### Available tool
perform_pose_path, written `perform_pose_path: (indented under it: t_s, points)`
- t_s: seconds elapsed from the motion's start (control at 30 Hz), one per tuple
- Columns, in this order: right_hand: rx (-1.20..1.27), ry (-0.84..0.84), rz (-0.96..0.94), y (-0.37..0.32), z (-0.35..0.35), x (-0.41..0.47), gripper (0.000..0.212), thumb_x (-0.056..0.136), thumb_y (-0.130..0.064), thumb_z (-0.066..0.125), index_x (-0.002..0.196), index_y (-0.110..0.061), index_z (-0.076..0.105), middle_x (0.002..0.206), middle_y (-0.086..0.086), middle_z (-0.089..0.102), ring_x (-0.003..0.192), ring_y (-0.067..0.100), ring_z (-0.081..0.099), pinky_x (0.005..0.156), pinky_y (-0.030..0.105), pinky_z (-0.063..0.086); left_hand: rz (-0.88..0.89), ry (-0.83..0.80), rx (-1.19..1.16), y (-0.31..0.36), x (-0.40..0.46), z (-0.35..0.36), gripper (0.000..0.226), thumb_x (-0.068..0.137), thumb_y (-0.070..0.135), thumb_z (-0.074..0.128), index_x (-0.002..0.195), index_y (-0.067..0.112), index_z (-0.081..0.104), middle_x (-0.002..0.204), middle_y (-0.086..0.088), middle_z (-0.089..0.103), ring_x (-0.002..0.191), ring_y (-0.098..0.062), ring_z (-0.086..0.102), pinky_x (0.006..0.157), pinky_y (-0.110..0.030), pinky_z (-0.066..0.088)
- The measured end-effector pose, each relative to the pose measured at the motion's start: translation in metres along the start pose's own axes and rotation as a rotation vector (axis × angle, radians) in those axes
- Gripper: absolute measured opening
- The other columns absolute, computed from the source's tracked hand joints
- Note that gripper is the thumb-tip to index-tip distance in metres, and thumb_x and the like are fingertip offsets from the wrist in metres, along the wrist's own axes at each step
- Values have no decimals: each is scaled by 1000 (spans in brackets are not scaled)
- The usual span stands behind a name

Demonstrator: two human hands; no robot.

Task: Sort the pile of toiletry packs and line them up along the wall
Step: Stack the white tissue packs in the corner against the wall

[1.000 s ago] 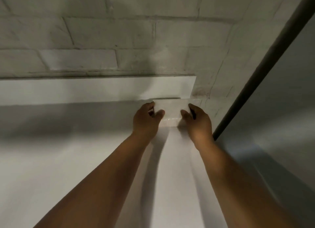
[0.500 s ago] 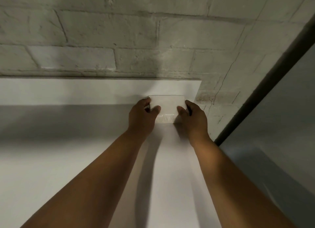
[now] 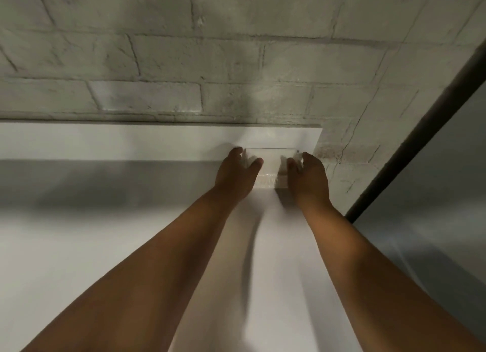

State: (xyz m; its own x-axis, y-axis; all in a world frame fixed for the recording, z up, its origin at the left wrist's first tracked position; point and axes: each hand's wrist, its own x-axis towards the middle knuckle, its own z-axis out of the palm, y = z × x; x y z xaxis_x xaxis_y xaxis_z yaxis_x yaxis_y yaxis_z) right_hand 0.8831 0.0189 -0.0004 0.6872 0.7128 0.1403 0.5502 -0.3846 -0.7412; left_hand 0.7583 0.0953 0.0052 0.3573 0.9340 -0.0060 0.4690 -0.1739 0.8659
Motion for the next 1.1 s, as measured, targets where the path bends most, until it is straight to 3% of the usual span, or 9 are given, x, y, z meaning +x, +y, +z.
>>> perform_pose_path:
  t_s: [0.07, 0.17, 0.27, 0.47, 0.63, 1.1]
  points:
    - [-37, 17, 4, -7, -2, -5, 47, 98, -33, 47, 134, -2, 46, 137, 16, 48, 129, 29, 41, 106, 33, 29, -26, 2, -7, 1, -4, -7, 63, 88, 45, 56, 141, 17, 36, 142, -6, 44, 126, -26, 46, 105, -41, 39]
    - [-56, 6, -35, -23, -1, -24, 54, 96, -38, 49, 140, -7, 42, 145, 13, 42, 136, 29, 35, 111, 34, 25, -37, 31, -1, -2, -19, -25, 60, 89, 46, 54, 140, 20, 37, 141, -4, 44, 126, -24, 46, 105, -40, 39]
    - [-32, -15, -119, -44, -1, -55, 51, 94, -35, 53, 137, -10, 47, 141, 11, 48, 132, 27, 41, 111, 36, 30, -18, 79, -16, -9, -41, -48, 55, 89, 48, 55, 136, 23, 41, 138, -2, 47, 123, -21, 48, 104, -39, 40]
    - [126, -195, -158, -83, 11, -136, 43, 93, -32, 57, 134, -19, 52, 138, 2, 53, 127, 19, 47, 98, 21, 35, 49, 179, 26, -36, -106, -121, 51, 89, 41, 59, 133, 17, 48, 132, -3, 51, 110, -17, 55, 94, -32, 47]
    - [78, -318, -304, -126, 40, -197, 42, 93, -34, 58, 132, -20, 52, 135, 2, 53, 126, 21, 47, 105, 33, 38, 66, 180, 130, -75, -167, -199, 49, 89, 44, 57, 132, 20, 48, 135, 1, 49, 114, -16, 54, 92, -29, 45]
    - [80, -597, -598, -282, 152, -380, 42, 94, -38, 54, 134, -26, 49, 137, -5, 49, 129, 15, 42, 105, 29, 33, -63, 360, 199, -197, -323, -423, 44, 90, 44, 55, 130, 25, 49, 134, 6, 47, 115, -9, 49, 89, -25, 40]
